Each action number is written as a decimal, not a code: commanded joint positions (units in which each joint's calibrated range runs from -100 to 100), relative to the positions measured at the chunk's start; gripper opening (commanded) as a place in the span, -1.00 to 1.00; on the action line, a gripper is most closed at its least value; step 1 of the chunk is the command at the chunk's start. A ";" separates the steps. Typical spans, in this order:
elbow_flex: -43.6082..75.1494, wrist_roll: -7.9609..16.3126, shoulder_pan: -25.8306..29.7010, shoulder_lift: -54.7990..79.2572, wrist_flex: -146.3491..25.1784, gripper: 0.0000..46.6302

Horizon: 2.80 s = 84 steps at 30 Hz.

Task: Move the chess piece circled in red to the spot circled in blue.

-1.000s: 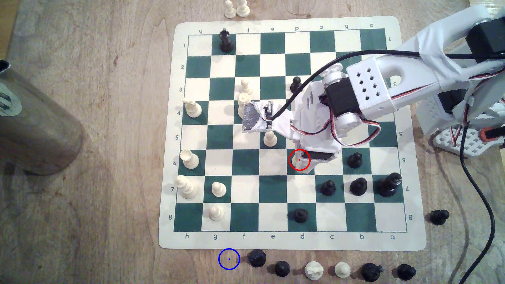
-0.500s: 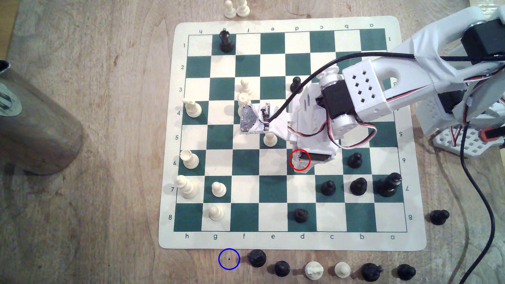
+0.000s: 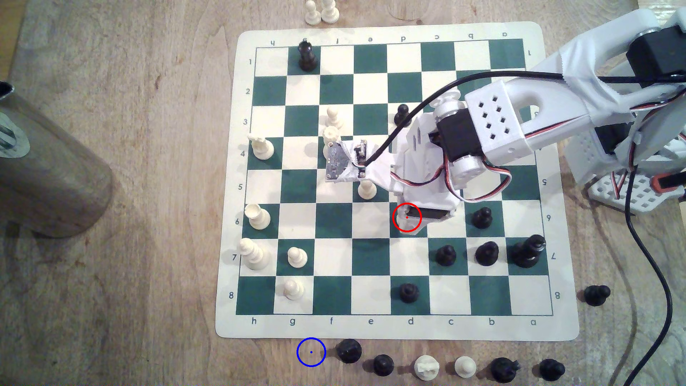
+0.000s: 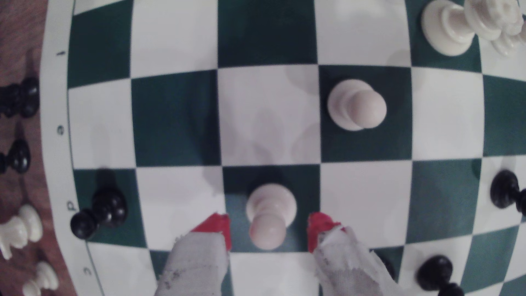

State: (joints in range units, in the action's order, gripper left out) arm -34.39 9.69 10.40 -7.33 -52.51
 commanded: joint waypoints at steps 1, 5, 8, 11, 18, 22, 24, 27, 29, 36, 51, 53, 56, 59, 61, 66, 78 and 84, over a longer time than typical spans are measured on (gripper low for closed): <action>3.65 0.10 0.28 -0.39 0.42 -0.33; 3.56 0.10 0.43 -0.31 0.42 -0.36; 3.56 0.05 0.59 -0.31 0.42 -0.43; 3.56 0.10 0.75 -0.65 0.26 -0.80; 3.29 0.24 1.37 -2.77 -0.73 -0.89; 3.47 0.29 1.76 -6.93 -3.51 -0.90; 5.38 0.20 1.84 -9.73 -7.03 -0.90; 7.19 0.24 2.08 -11.34 -10.55 -0.91; 7.46 0.10 3.09 -13.81 -12.44 -0.93; 28.86 0.73 8.73 -1.67 -18.58 -0.95; 60.23 0.88 9.82 22.53 -19.97 -0.96; 63.13 0.93 10.29 24.14 -19.89 -0.96; 67.39 1.17 11.31 27.20 -18.66 -0.96; 68.11 1.51 12.17 28.55 -16.04 -0.96; 69.02 1.66 12.48 29.66 -15.39 -0.96; 70.83 2.10 12.56 32.54 -12.11 -0.96; 74.10 3.22 13.65 38.23 -8.42 -0.96; 74.55 4.30 14.12 40.10 -5.48 -0.96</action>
State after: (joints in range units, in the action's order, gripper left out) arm 34.39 13.50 24.04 34.23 -60.00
